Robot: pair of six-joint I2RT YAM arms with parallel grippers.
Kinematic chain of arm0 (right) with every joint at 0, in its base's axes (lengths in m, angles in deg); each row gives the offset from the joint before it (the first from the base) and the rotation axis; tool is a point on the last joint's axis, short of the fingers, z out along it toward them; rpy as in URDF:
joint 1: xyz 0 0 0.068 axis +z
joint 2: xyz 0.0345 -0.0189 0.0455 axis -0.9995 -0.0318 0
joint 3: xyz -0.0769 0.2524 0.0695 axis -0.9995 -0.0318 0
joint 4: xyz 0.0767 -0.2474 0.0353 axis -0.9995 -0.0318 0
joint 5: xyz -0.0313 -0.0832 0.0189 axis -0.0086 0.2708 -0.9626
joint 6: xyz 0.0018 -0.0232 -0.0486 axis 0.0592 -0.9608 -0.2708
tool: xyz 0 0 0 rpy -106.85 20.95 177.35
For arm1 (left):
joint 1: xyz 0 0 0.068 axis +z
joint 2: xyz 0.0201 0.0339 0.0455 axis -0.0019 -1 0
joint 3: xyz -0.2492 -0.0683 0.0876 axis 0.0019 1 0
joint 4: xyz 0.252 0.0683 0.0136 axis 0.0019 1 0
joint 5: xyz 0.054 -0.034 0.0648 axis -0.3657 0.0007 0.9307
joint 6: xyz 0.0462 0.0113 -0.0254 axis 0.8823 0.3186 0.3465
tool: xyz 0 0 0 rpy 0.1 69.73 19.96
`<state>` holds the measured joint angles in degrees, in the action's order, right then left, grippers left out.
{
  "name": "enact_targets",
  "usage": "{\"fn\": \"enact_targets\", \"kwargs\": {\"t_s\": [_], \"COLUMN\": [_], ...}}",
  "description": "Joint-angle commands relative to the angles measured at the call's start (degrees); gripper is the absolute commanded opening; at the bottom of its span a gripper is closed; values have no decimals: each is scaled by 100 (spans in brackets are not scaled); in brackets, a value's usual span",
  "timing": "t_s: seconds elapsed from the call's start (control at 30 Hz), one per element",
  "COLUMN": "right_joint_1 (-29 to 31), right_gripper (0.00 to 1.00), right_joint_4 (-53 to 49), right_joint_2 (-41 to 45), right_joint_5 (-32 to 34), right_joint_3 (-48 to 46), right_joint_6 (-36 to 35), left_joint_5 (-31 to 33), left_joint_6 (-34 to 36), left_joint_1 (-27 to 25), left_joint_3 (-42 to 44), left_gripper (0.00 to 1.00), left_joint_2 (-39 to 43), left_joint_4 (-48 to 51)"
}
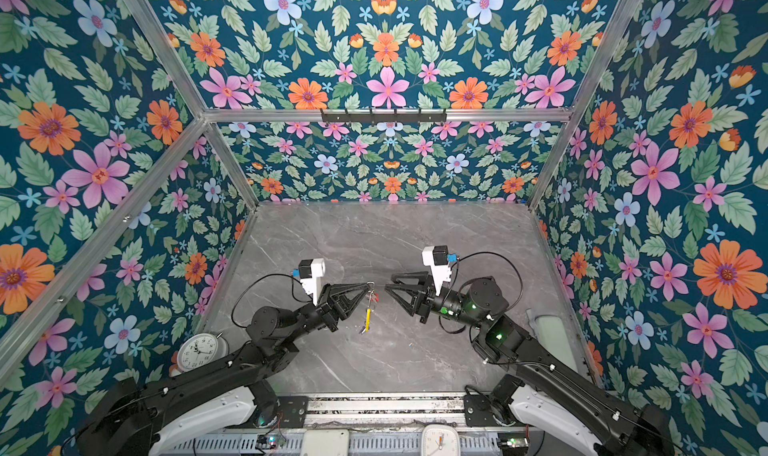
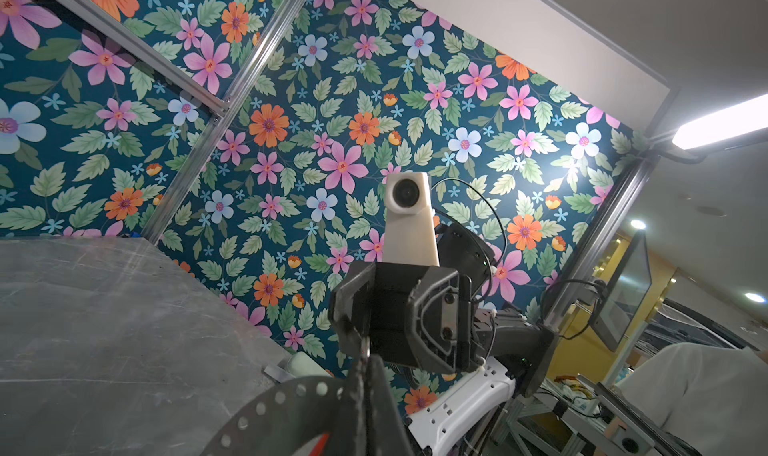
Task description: Remove the keys from the keyring
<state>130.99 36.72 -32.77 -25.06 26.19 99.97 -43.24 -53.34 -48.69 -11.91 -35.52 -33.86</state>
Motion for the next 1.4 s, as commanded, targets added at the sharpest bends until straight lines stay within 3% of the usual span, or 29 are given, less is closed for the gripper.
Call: {"fn": "enact_targets", "kwargs": {"t_s": [0.0, 0.13, 0.23, 0.37, 0.5, 0.7, 0.9, 1.1, 1.27, 1.37], "right_joint_1": [5, 8, 8, 7, 8, 5, 8, -43, -337, -370], "right_gripper": [34, 27, 27, 33, 29, 26, 32, 38, 38, 34], "right_joint_4": [366, 515, 702, 470, 281, -73, -197, 18, 749, 874], "right_joint_2": [-45, -287, -465, -510, -387, -125, -205, -728, -1170, -1310], "right_joint_5": [43, -251, -472, -338, -104, 168, 51, -971, -1814, -1837], "right_joint_3": [3, 46, 66, 85, -19, -166, -115, 234, 381, 409], "right_joint_6": [86, 108, 121, -85, -181, -361, -441, -416, 93, 175], "left_joint_5": [326, 625, 891, 1727, 2652, 3214, 3261, 3136, 2862, 2609], "left_joint_6": [97, 324, 490, 886, 1150, 1292, 1438, 1502, 1553, 1598], "left_joint_1": [-65, -186, -307, -570, -828, -1014, -1115, -1148, -1151, -1147], "left_joint_3": [31, 17, 5, -149, -377, -455, -530, -487, -343, -258], "left_gripper": [0, 0, 0, 0, 0, 0, 0, 0, 0, 0], "left_joint_2": [108, 279, 423, 729, 952, 966, 891, 917, 961, 981], "left_joint_4": [-144, 155, 366, 1336, 2316, 2717, 2713, 2666, 2412, 2174]}}
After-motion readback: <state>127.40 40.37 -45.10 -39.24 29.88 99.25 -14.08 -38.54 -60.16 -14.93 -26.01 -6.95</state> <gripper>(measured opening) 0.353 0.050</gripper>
